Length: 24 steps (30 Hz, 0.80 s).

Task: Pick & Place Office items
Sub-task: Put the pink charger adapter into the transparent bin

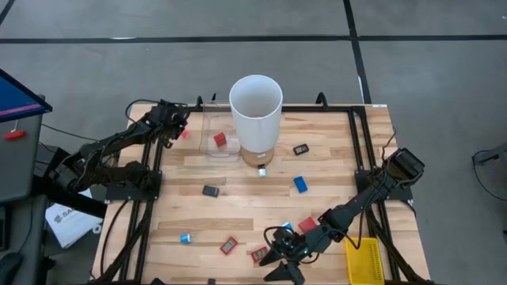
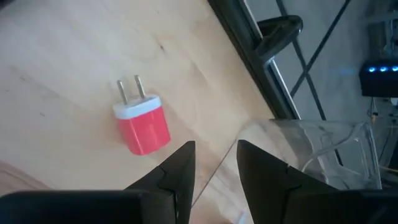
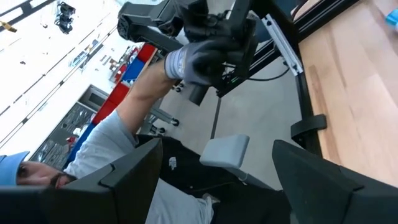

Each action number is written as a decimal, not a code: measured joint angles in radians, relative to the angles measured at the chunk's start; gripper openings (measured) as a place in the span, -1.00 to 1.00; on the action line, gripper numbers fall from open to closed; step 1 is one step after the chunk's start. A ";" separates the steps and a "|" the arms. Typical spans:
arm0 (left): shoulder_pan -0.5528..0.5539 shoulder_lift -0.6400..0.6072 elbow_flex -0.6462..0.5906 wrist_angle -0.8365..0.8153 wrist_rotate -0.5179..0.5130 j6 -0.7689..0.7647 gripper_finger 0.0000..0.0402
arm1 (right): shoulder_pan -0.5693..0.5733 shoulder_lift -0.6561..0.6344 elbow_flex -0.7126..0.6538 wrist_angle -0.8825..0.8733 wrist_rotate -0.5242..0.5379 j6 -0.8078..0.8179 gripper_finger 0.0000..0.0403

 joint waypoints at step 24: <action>-0.024 0.024 0.039 0.202 -0.036 -0.045 -0.43 | -0.009 0.000 0.000 -0.011 -0.042 -0.022 0.48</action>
